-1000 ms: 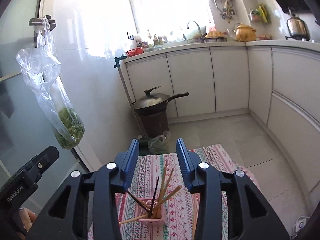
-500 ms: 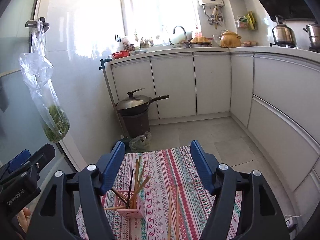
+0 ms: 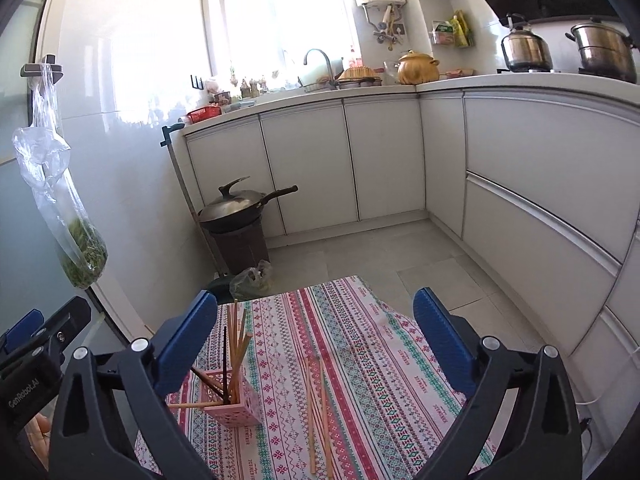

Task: Organize utensils
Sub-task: 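Lift both open tools away from the pink holder, then grasp a chopstick from the pile with the left tool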

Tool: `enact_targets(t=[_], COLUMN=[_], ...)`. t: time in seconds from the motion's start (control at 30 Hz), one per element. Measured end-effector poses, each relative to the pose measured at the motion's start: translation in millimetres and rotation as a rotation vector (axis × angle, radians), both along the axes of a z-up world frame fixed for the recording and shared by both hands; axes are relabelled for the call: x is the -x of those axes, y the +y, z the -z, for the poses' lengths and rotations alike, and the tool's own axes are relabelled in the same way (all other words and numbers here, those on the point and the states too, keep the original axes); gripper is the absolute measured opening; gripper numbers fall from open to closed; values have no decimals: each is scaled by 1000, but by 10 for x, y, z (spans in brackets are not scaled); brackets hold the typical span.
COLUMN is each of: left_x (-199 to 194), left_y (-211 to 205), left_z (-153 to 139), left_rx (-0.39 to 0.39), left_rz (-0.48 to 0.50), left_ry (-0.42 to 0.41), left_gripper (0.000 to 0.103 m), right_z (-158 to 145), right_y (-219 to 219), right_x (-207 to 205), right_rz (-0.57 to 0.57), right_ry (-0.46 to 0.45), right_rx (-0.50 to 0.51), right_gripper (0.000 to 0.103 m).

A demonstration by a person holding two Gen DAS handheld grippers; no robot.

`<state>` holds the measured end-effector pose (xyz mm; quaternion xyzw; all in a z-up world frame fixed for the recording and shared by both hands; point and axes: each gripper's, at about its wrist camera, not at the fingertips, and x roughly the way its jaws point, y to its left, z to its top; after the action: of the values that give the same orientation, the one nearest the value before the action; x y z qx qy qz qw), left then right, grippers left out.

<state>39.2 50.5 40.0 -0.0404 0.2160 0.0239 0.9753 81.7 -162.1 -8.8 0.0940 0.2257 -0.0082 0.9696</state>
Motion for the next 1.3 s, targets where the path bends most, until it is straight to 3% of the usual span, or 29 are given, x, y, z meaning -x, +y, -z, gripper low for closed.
enact_targets(t=[0.33,0.73,1.03,1.17,1.3], left_x=[24,-66,-196,-420,-891], left_y=[-232,-680,-1262,-1531,-1748], left_z=[135,614,1557,1827,1918], left_rx=[-57,-145,-200,-208,-186], left_rz=[35,117,301,361,400], left_ry=[42,168,424,512,611], left_gripper=[96,96,96,96,96], right_z=[198,512,653,762,868], right_y=[-327,-889,-1455,-1768,-1978], right_x=[82,11,-54,-91,-112], right_rz=[25,102,217,269,316], right_ry=[74,195,243,272,285], right_rx=[-46,-177,-336,-468,-555], right_gripper=[96,96,96,96,96])
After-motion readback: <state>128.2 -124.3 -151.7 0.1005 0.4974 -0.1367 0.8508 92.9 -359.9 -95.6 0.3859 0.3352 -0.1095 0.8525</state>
